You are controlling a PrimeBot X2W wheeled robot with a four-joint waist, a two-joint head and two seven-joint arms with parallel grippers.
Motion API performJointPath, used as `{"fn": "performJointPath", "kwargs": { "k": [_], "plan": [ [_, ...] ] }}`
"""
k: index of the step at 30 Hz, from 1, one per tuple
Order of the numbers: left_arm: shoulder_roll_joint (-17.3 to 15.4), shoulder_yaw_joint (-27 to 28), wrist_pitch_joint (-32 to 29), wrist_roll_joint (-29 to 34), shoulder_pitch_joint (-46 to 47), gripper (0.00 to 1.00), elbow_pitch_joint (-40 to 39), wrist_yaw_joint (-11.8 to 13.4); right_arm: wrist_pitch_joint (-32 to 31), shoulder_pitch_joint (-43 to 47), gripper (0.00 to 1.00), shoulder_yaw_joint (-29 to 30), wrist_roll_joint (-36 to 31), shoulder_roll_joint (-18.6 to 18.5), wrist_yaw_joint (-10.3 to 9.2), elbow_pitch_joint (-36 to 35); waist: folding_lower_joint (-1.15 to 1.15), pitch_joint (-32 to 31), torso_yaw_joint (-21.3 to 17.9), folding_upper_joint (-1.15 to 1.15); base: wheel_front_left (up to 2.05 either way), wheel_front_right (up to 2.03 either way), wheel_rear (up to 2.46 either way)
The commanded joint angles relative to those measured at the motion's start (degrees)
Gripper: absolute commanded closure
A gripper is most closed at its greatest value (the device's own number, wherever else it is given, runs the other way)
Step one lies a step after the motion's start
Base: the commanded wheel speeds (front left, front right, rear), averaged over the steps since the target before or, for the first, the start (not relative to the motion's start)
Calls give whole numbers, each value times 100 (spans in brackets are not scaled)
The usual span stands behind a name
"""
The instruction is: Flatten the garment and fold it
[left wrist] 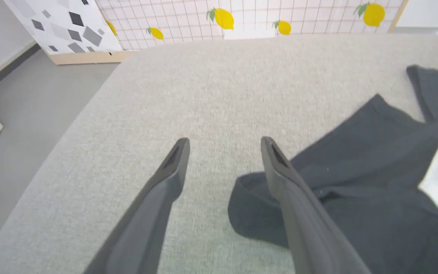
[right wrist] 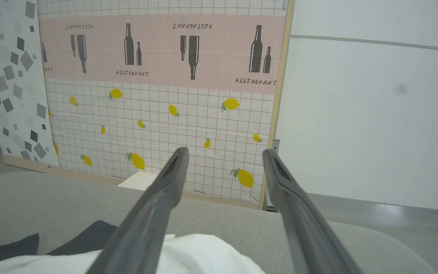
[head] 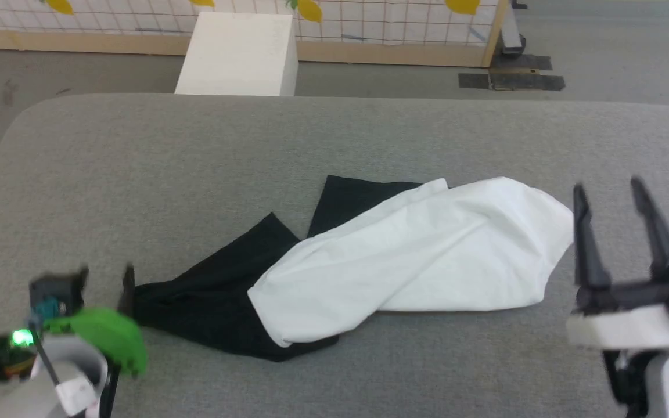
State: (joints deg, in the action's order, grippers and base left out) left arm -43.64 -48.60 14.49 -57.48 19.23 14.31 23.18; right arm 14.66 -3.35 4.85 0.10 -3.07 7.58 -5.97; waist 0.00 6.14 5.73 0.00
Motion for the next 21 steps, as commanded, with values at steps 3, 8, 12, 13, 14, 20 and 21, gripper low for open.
{"fn": "performJointPath", "kwargs": {
  "k": [3, 8, 12, 13, 14, 20, 21],
  "plan": [
    [440, 1039, 47, 956, 53, 0, -572, 302, 34, -653, 0, 139, -129, -334, -9, 64, 0, 23, 163, 0, 0, 0, 0],
    [1130, 2152, 49, 2365, -514, 0, -1287, 472, 34, -1459, 0, -103, 36, -1171, -9, 745, 0, 79, 276, 0, 0, 0, 0],
    [1735, 2855, 50, 3135, -915, 0, -1632, 371, -296, -2022, 0, -971, 448, -1993, -9, 1734, 0, 139, 367, 0, 0, 0, 0],
    [1896, 3011, 50, 3298, -1004, 0, -1696, 310, -677, -2183, 0, -1312, 727, -2185, -9, 1920, 0, 174, 387, 0, 0, 0, 0],
    [2048, 3141, 50, 3442, -1081, 0, -1732, 234, -1191, -2340, 0, -1686, 1071, -2388, -9, 2091, 0, 212, 407, 0, 0, 0, 0],
    [2739, 3630, 51, 4047, -1186, 0, -1738, -260, -3893, -3266, 0, -3397, 3148, -3488, -9, 2290, 0, 561, 534, 0, 0, 0, 0],
    [2836, 3700, 51, 4112, -1157, 0, -1722, -320, -4176, -3404, 0, -3516, 3369, -3591, -9, 2320, 0, 627, 563, 0, 0, 0, 0]
  ]
}}
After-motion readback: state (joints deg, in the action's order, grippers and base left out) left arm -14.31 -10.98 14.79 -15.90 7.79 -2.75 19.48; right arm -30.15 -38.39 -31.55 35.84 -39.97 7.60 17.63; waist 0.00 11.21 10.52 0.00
